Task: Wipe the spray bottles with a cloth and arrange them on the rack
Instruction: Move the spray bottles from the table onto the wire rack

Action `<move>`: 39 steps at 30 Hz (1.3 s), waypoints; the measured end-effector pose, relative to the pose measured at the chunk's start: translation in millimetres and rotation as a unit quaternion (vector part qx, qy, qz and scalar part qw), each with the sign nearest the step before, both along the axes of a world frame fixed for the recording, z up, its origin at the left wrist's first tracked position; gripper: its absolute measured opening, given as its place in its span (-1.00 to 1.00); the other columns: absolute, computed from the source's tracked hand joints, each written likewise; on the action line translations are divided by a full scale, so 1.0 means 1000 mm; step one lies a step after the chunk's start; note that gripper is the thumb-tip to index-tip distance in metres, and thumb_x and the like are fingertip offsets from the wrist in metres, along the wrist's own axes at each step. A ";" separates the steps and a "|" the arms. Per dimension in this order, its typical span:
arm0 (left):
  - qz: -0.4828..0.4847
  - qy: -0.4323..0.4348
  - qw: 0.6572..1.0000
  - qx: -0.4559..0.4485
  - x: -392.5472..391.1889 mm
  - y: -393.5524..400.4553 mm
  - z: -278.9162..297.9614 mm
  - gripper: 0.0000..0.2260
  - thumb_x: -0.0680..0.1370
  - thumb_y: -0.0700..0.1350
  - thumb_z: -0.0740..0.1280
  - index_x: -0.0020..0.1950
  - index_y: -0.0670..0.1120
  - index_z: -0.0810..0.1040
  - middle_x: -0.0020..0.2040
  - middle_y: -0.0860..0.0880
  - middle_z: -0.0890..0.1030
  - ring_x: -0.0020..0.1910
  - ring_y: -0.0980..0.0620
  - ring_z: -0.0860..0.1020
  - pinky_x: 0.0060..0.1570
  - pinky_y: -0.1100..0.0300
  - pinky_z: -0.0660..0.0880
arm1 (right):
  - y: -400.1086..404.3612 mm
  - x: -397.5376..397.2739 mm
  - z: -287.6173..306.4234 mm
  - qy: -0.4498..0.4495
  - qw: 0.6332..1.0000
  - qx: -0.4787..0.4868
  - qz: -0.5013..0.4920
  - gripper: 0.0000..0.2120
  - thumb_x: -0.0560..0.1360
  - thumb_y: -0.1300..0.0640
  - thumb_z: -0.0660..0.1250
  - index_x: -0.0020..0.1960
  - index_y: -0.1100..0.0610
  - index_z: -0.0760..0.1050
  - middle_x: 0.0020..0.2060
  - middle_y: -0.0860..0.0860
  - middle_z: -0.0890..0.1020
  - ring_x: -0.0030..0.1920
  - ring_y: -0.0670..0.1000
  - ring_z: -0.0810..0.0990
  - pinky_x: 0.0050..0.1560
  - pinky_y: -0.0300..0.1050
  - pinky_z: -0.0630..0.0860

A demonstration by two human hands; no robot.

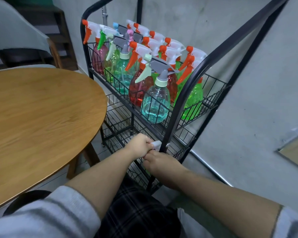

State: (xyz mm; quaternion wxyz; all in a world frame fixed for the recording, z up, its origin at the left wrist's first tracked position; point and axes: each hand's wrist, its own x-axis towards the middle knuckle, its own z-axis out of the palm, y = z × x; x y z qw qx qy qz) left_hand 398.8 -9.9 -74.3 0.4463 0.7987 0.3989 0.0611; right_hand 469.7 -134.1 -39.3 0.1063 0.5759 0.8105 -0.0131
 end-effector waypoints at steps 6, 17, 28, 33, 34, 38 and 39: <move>0.012 -0.033 0.999 -0.039 -0.002 -0.003 -0.010 -0.82 0.59 -0.14 0.35 -0.07 -0.20 0.70 -0.14 -0.11 0.70 -0.17 -0.07 0.62 -0.02 0.06 0.54 | -0.003 0.000 0.002 0.000 1.000 0.000 0.006 -0.74 0.49 0.44 0.18 0.16 0.31 0.43 0.13 0.23 0.45 0.17 0.19 0.38 0.11 0.08 0.46; 0.008 -0.059 0.998 0.012 -0.035 0.008 0.056 -0.80 0.61 -0.17 0.31 0.16 -0.22 0.63 0.10 -0.05 0.64 0.05 0.09 0.56 0.18 0.22 0.46 | 0.012 -0.013 0.038 0.049 0.991 0.121 0.025 -0.74 0.25 0.40 0.40 -0.08 0.23 0.53 -0.18 0.15 0.59 -0.14 0.17 0.58 -0.30 -0.02 0.57; 0.114 -0.122 0.970 0.178 -0.050 0.031 0.178 -0.84 0.46 -0.33 0.34 -0.09 -0.08 0.54 -0.22 0.04 0.56 -0.21 0.06 0.50 -0.25 0.26 0.41 | 0.048 -0.029 0.181 0.049 0.974 0.220 -0.025 -0.78 0.52 0.30 0.18 0.10 0.18 0.52 0.00 0.10 0.59 0.06 0.13 0.52 -0.11 -0.03 0.44; 0.171 -0.186 0.940 0.227 -0.034 0.039 0.208 -0.67 0.49 -0.23 0.41 0.18 -0.13 0.36 0.12 -0.09 0.44 0.07 -0.02 0.43 0.03 0.16 0.39 | 0.072 -0.006 0.229 0.038 0.971 0.219 -0.087 -0.87 0.48 0.26 0.20 -0.13 0.05 0.45 -0.05 0.02 0.57 0.01 0.08 0.53 -0.07 -0.03 0.52; 0.173 -0.183 0.937 0.242 -0.030 0.042 0.212 -0.59 0.51 -0.17 0.43 0.29 -0.14 0.36 0.21 -0.10 0.42 0.19 -0.04 0.42 0.17 0.12 0.40 | 0.077 0.002 0.236 0.038 0.970 0.218 -0.098 -0.89 0.46 0.24 0.22 -0.14 0.04 0.43 -0.04 0.02 0.56 0.02 0.08 0.53 -0.06 -0.04 0.51; 0.166 -0.177 0.938 0.248 -0.015 0.054 0.223 -0.42 0.56 -0.12 0.39 0.51 -0.14 0.21 0.46 -0.13 0.33 0.45 -0.07 0.31 0.38 0.10 0.27 | 0.098 0.031 0.250 0.018 0.978 0.157 -0.133 -0.69 0.44 0.08 0.38 0.15 0.05 0.41 0.10 0.02 0.49 0.11 0.07 0.48 0.06 -0.04 0.47; 0.162 -0.173 0.942 0.238 -0.011 0.057 0.224 -0.41 0.58 -0.12 0.37 0.53 -0.14 0.18 0.49 -0.12 0.32 0.46 -0.07 0.30 0.38 0.10 0.27 | 0.103 0.036 0.252 0.018 0.982 0.120 -0.146 -0.58 0.43 0.05 0.42 0.23 0.06 0.38 0.12 0.03 0.49 0.10 0.08 0.48 0.04 -0.06 0.45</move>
